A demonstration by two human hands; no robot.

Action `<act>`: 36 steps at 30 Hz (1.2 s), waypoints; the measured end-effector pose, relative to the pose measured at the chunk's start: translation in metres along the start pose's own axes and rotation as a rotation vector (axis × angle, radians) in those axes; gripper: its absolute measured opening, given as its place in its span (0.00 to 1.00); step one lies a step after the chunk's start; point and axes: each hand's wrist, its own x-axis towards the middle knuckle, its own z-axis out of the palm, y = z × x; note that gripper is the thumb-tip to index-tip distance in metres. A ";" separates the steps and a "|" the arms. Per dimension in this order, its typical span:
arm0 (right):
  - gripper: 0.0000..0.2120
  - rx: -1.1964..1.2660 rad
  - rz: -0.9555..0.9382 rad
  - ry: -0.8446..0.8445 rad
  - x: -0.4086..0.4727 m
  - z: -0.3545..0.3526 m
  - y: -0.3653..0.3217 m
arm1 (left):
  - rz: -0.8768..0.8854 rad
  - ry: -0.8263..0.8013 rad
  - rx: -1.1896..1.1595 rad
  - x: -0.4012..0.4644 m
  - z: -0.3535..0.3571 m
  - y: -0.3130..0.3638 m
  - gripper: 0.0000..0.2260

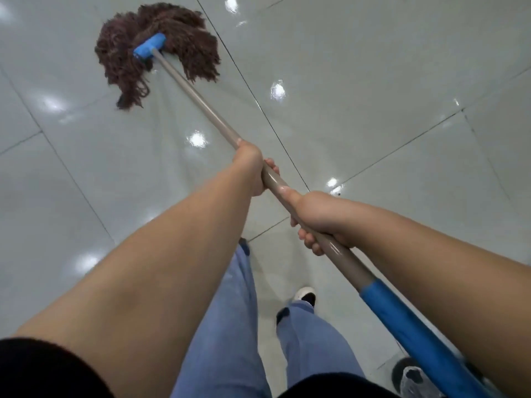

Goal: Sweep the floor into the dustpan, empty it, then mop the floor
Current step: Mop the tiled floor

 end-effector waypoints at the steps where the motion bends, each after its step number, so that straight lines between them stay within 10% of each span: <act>1: 0.27 0.018 -0.019 0.000 0.006 0.007 -0.032 | 0.023 -0.001 0.019 0.009 -0.008 0.032 0.23; 12: 0.23 0.310 -0.236 -0.109 0.013 0.089 -0.359 | 0.181 -0.199 0.194 0.009 -0.125 0.337 0.33; 25: 0.26 0.356 -0.027 -0.488 0.004 0.202 -0.543 | 0.107 0.332 0.384 -0.059 -0.227 0.464 0.34; 29: 0.27 -0.102 -0.210 -0.336 -0.006 0.222 -0.575 | -0.062 0.342 0.440 -0.080 -0.278 0.485 0.44; 36: 0.26 0.141 -0.145 -0.435 0.009 0.284 -0.638 | -0.048 0.424 0.498 -0.071 -0.359 0.504 0.35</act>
